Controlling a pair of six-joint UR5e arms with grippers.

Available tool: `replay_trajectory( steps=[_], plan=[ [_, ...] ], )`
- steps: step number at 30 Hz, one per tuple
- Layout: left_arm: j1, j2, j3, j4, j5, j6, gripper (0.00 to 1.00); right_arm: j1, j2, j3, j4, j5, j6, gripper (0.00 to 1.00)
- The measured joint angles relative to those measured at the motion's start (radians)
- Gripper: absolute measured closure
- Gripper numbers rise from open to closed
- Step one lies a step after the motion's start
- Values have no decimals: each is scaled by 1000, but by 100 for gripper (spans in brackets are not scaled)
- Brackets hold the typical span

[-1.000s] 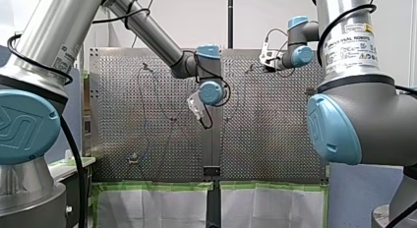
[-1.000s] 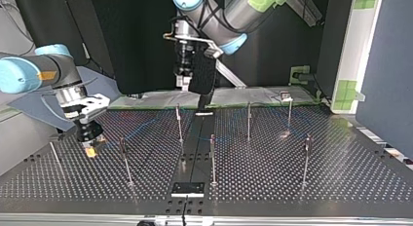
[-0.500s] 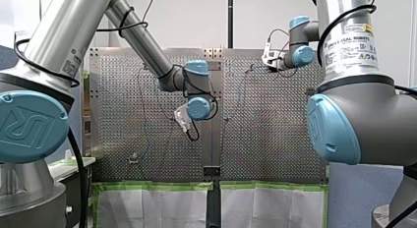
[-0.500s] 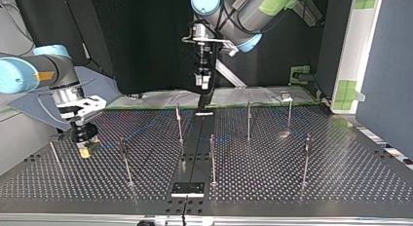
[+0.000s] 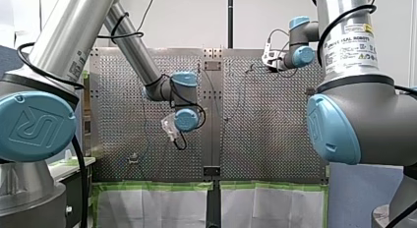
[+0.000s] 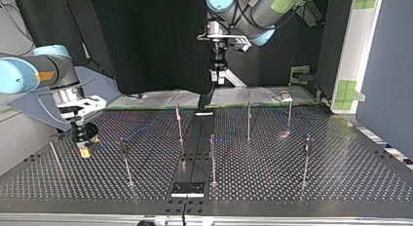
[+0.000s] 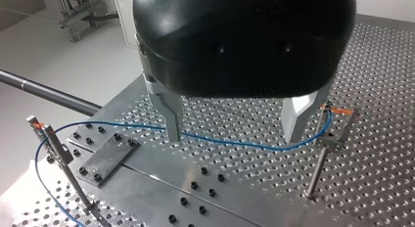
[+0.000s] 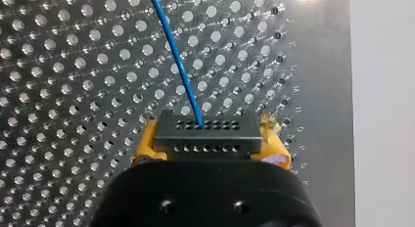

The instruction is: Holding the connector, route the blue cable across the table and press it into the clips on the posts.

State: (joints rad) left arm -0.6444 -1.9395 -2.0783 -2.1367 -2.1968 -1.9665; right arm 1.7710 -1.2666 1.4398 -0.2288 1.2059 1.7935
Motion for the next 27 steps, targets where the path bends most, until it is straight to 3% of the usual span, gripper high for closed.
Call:
replay_trajectory(
  steps=[27],
  plan=[
    [-1,0,-223,223,-1,0,0,-3,1,8,2,9,-3,100]
  ],
)
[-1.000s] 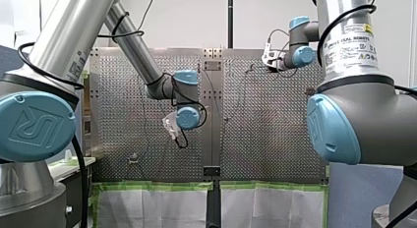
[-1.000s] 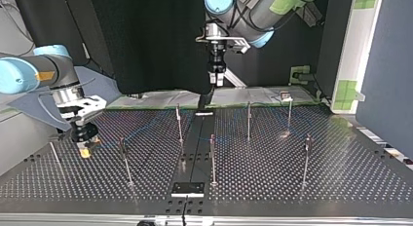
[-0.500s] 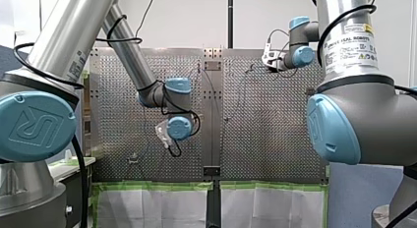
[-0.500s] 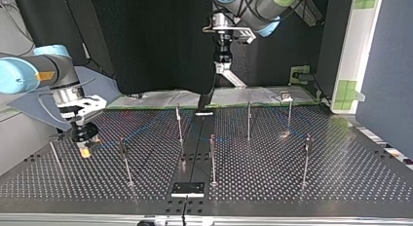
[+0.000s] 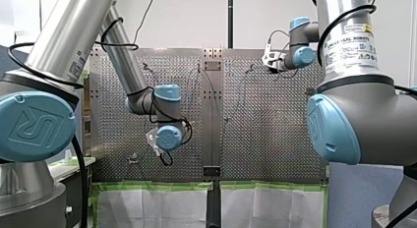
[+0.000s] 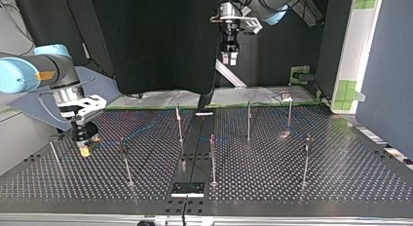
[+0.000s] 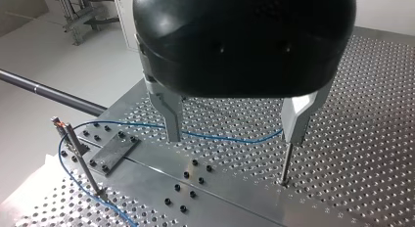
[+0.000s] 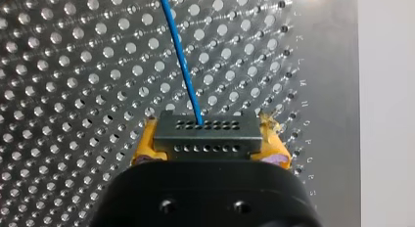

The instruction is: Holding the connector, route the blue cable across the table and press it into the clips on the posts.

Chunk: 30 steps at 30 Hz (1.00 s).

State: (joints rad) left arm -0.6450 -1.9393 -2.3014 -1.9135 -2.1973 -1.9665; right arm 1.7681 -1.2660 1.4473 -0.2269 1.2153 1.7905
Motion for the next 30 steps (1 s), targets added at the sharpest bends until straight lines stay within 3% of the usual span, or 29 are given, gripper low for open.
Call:
replay_trajectory(
  steps=[14,30],
  plan=[
    [-1,0,-110,110,0,0,0,-4,0,2,-1,16,0,100],
    [-1,0,-117,117,0,0,0,-5,-1,2,0,17,0,100]
  ],
)
